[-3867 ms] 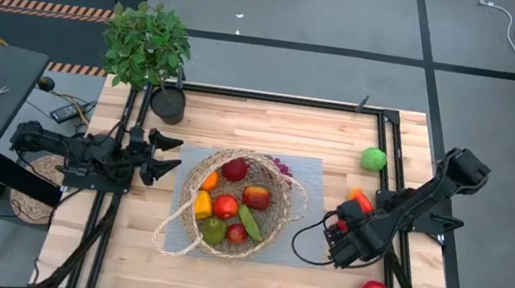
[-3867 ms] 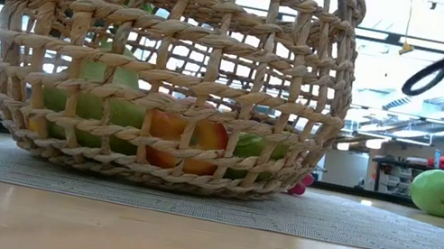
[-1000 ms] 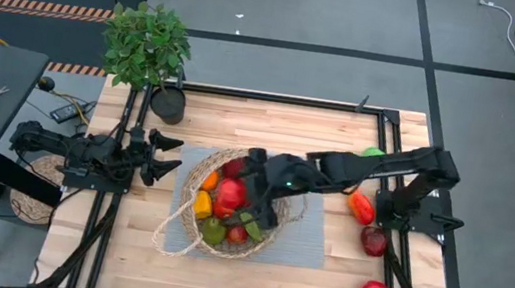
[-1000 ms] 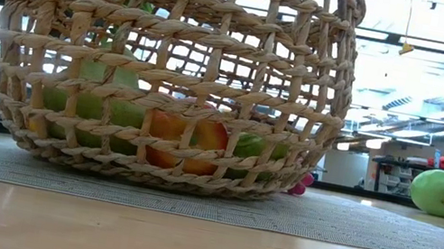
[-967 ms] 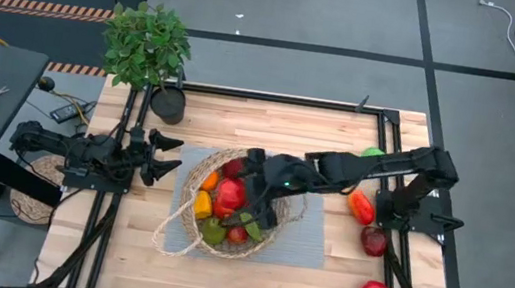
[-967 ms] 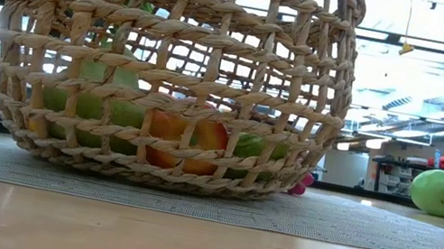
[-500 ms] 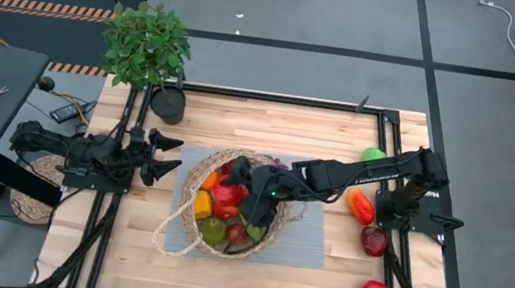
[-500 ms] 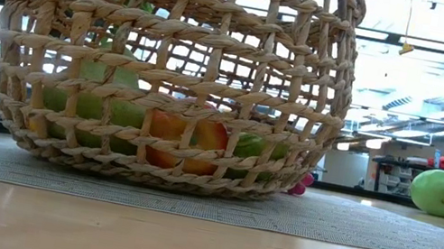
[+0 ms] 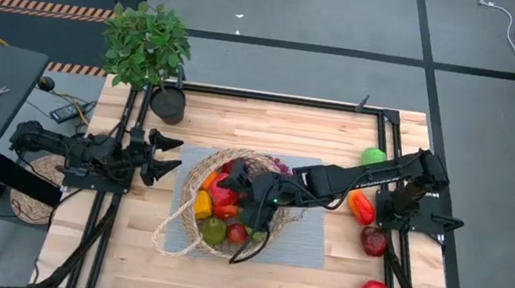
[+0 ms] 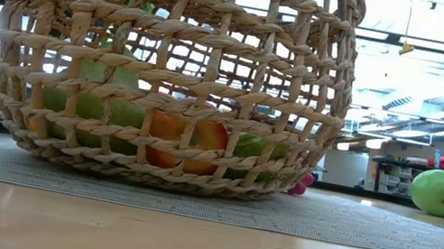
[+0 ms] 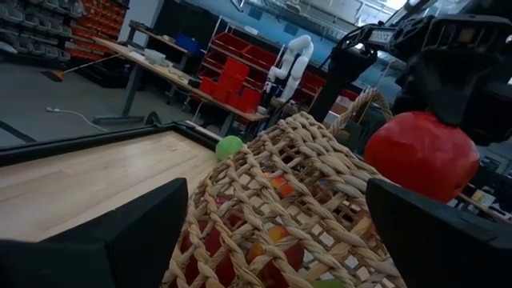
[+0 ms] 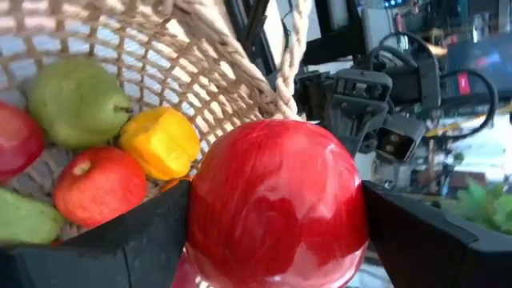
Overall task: Build produce basket
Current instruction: Put the red apple into the brown basket
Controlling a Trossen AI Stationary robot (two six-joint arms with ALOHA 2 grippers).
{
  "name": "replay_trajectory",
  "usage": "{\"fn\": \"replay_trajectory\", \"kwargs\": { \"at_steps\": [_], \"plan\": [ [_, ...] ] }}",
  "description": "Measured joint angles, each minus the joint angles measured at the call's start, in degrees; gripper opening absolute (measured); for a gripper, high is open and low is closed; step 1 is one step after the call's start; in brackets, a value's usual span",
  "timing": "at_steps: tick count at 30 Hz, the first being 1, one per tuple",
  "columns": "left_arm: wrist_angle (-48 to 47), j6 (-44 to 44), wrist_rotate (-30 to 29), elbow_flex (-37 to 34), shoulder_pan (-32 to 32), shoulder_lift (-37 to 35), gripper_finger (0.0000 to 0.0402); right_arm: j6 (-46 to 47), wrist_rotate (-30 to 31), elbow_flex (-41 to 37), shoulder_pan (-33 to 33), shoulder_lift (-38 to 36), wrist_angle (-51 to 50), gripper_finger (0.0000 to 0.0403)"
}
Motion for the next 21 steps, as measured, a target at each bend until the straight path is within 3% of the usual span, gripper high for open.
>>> {"fn": "replay_trajectory", "kwargs": {
  "at_steps": [5, 14, 21],
  "plan": [
    [0.00, -0.01, 0.00, 0.00, 0.00, 0.00, 0.0389, 13.47, -0.32, 0.00, -0.32, 0.00, 2.57, 0.0351],
    [0.00, -0.01, 0.00, 0.00, -0.02, 0.00, 0.0389, 56.89, -0.48, 0.00, -1.39, 0.02, 5.07, 0.0351],
    [0.00, -0.01, 0.02, 0.00, 0.00, 0.00, 0.0389, 84.66, -0.24, 0.00, -2.53, 0.02, 6.13, 0.0351]
  ]
}}
